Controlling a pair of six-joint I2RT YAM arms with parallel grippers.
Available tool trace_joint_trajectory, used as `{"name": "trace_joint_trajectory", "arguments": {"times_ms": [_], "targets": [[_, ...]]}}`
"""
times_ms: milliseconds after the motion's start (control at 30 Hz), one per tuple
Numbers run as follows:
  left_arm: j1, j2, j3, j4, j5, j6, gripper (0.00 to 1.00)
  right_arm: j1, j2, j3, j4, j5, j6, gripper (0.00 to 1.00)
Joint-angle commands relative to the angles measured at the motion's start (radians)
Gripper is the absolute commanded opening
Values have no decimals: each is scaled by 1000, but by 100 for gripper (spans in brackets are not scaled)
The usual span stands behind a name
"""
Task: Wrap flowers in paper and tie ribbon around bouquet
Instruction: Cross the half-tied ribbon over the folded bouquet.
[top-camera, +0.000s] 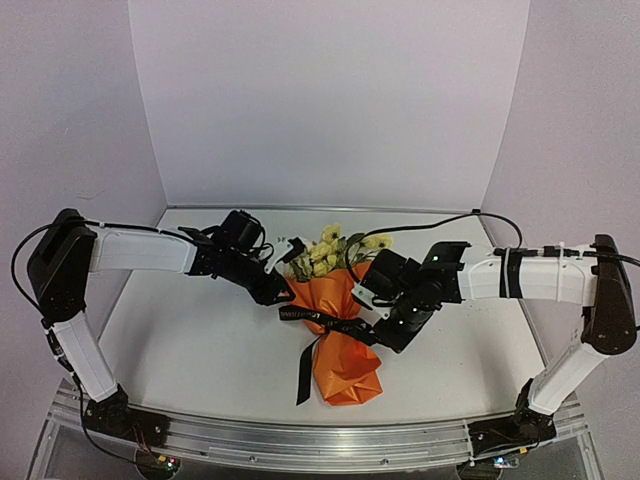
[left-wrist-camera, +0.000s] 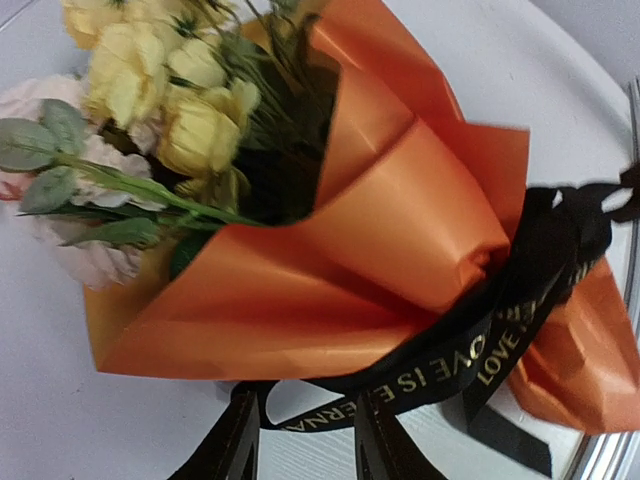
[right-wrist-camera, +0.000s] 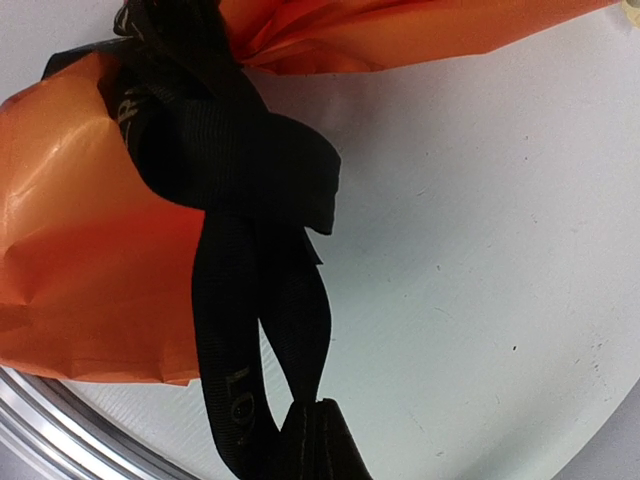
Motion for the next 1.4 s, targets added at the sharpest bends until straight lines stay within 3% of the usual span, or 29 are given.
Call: {"name": "trace_joint_trajectory", "arguments": {"times_ms": [0,333,900,1000,1067,1200,1367], "targets": [[-24,12,60,-42,78,205,36,5,0,21,31,-8,-8,0],[-70,98,99,-70,-26,281,31,5,-12,3,46,-10,-4,0],[-69,200,164,-73,-70,264,35,5,-22,-10,48,-8,2,0],[-69,203,167,-56,-42,246,27,6,-20,-10,49,-6,3,0],[-69,201,169,-56,-24,235,13,5,-21,-10,49,-5,3,0],[-69,181,162,-58,3,224,2,5,-22,-13,49,2,3,0],[-70,123,124,-47,38,211,0,4,-20,-14,49,18,3,0]]}}
